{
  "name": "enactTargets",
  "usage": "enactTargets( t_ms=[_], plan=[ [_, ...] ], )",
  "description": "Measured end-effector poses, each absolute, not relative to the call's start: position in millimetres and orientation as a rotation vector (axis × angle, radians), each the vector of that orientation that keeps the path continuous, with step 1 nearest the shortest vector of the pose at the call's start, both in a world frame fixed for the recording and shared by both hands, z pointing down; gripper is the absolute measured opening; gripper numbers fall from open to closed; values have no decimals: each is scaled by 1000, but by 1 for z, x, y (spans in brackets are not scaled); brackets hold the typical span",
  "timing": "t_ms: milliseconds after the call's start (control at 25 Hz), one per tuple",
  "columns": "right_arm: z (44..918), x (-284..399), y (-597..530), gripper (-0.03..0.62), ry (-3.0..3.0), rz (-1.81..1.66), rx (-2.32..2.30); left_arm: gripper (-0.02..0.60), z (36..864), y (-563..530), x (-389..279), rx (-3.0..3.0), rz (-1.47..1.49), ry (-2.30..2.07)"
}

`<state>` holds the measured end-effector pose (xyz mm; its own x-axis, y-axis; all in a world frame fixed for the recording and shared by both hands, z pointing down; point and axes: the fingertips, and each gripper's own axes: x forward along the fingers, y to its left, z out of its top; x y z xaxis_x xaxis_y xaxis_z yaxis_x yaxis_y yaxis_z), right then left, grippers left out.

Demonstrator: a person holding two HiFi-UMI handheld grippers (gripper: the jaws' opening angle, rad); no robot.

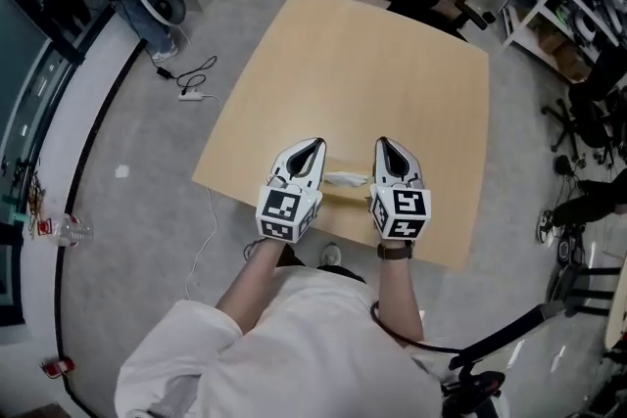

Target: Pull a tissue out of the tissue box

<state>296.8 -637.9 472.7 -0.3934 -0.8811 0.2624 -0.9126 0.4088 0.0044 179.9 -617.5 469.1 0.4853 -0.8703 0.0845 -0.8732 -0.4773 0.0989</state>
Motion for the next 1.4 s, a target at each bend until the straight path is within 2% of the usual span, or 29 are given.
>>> enactTargets(
  t_ms=[360,600,640,760,840,1160,1400],
  plan=[
    [553,277,-650,2,-2301,340,1037,-8,488,-668,210,2692,178,-1300],
    [607,277,-645,3,-2107,251,857,-8,507,-676,219,2690,235,-1199],
    [616,280,-646,10,-2069,214,842,-8,511,-678,220,2680,243,-1190],
    [642,281,-638,102,-1963,103,708,-8,521,-682,217,2642,252,-1172],
    [656,275,-630,131,-1945,100,617,-8,526,-685,210,2619,251,-1175],
    [702,251,-605,133,-1937,175,384,-8,533,-691,188,2585,259,-1195],
    [721,252,-609,133,-1851,230,490,-8,536,-684,172,2581,261,-1194]
  ],
)
